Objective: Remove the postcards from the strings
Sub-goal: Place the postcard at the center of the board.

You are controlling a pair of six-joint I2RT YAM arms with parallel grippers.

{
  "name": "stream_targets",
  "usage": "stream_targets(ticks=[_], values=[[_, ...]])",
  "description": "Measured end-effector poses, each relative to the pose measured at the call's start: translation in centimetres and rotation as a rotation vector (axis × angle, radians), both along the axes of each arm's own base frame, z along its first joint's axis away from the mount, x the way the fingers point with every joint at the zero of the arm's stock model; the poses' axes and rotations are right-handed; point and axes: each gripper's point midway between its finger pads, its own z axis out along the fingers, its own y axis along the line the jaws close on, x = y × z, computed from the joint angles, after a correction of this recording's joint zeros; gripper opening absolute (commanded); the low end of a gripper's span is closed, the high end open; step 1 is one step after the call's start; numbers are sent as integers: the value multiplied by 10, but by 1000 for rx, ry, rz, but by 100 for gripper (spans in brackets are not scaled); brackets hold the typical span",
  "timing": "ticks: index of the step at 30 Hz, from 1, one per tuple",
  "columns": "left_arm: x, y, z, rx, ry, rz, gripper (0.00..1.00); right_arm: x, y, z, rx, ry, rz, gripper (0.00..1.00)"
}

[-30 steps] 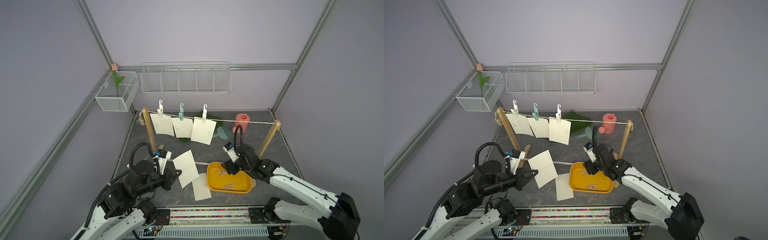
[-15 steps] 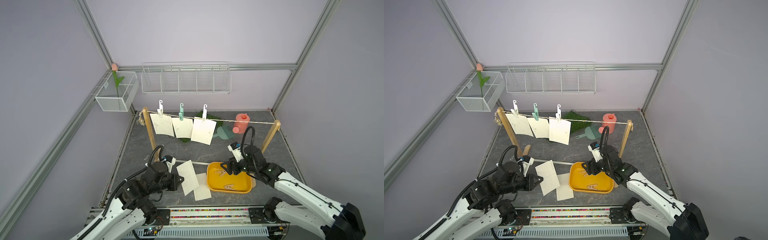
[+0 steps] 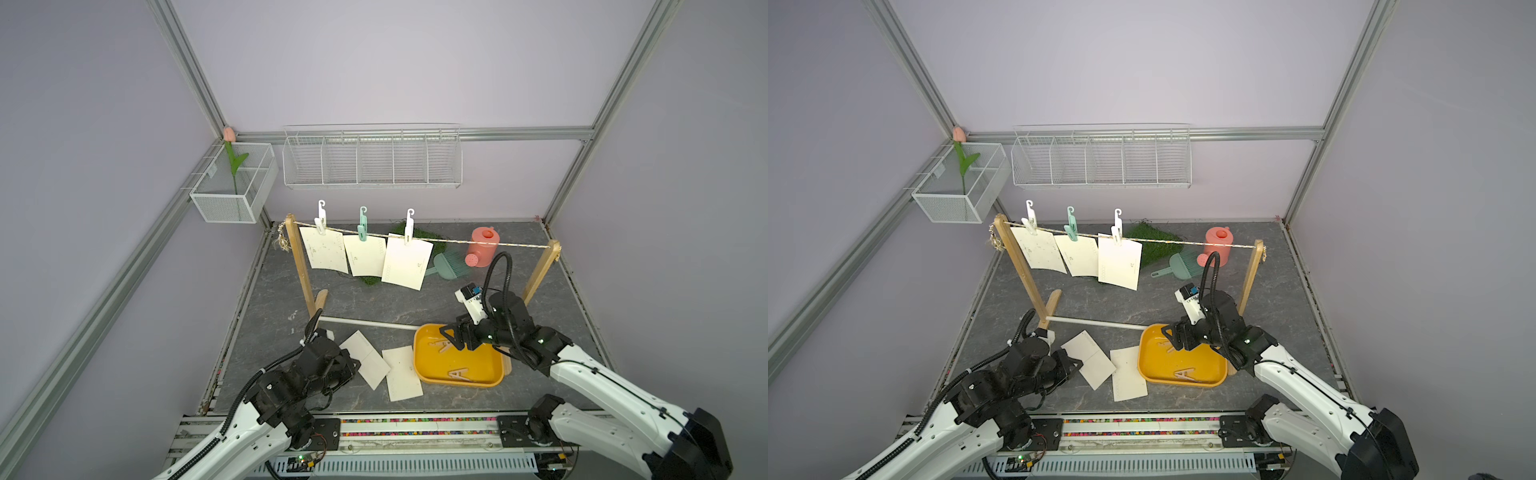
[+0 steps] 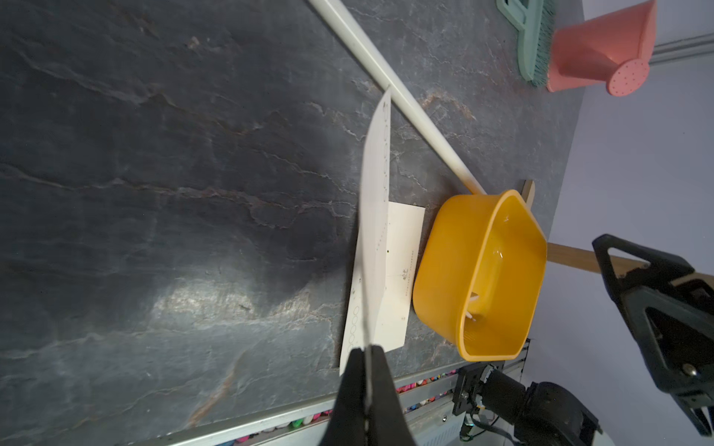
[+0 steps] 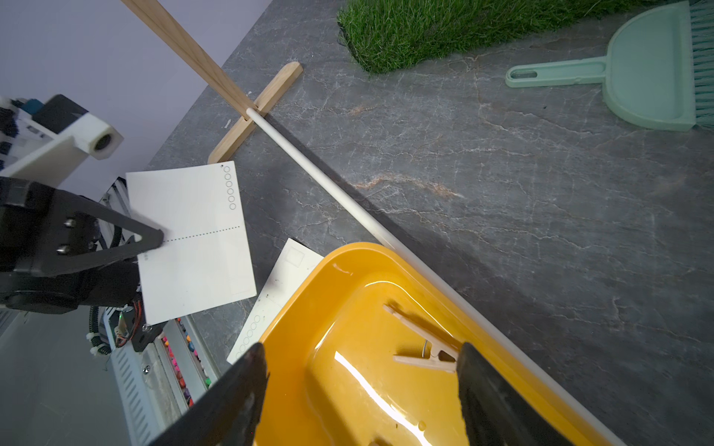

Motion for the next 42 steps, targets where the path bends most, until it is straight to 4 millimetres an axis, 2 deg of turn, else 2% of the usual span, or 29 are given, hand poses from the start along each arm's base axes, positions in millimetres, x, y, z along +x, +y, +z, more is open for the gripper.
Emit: stream_targets(ticks=[8,13,17,23,26,31,37,42], values=[[15,-3,-2,-155,80,206,0,0,0,6,11,-21,2,78],[19,-5,-14,-239,133,308,0,0,0,10,17,-38,6,78],[24,-8,-14,-264,154,343,0,0,0,10,14,-45,11,78],[28,-16,-28,-234,212,356,0,1,-1,10,8,-55,16,79],[28,-19,-31,-231,228,355,8,2,-1,12,9,-59,13,81],[28,-19,-26,-256,225,362,29,3,0,14,12,-64,14,82],[26,-13,-9,-286,190,369,35,4,0,17,14,-68,14,82],[27,-10,19,-294,144,352,37,3,5,30,37,-90,42,81]])
